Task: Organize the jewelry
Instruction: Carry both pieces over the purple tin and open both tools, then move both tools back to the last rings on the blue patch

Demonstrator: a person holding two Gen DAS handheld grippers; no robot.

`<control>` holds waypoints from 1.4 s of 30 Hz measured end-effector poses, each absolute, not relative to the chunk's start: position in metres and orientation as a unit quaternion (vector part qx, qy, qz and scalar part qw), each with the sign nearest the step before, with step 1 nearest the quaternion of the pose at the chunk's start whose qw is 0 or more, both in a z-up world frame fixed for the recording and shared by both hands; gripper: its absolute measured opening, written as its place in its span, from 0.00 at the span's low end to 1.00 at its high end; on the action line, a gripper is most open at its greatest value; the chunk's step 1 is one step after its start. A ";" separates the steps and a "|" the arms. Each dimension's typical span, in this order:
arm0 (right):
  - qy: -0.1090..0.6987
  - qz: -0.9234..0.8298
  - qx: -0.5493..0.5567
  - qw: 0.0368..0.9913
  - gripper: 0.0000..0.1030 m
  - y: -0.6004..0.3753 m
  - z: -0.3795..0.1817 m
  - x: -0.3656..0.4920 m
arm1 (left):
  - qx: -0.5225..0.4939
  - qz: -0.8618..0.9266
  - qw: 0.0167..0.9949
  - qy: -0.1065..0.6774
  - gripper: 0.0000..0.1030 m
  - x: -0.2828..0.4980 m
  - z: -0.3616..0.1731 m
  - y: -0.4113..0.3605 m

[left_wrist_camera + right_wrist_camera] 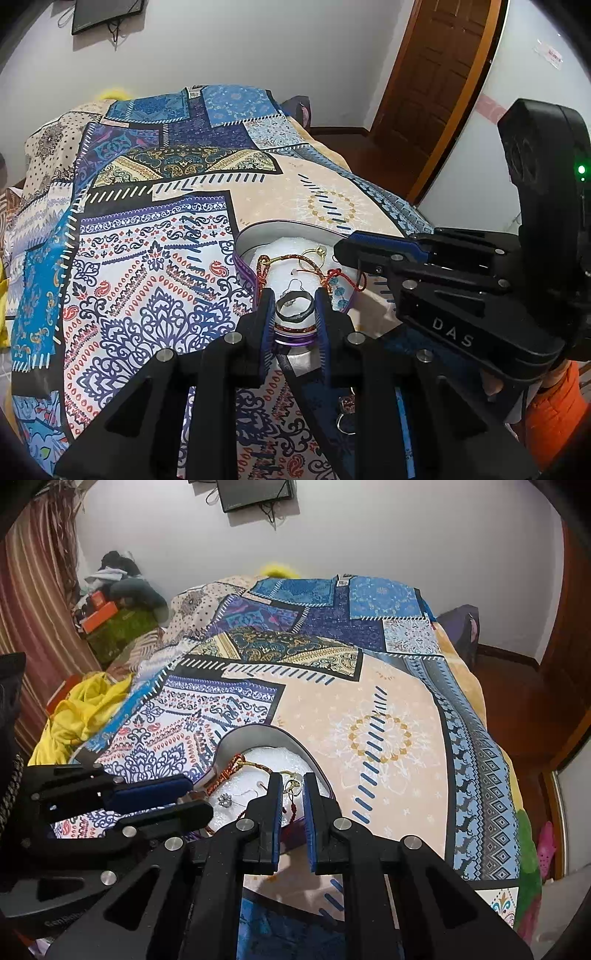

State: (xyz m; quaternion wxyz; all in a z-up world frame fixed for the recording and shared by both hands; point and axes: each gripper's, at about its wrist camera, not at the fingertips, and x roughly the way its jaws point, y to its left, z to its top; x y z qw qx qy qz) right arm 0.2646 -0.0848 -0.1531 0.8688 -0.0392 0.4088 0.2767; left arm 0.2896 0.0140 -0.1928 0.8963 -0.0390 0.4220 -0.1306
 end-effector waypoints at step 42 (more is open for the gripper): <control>0.383 0.245 -0.042 0.890 0.39 -0.123 -0.130 0.182 | -0.010 -0.145 0.863 0.485 0.30 0.223 -0.209 -0.021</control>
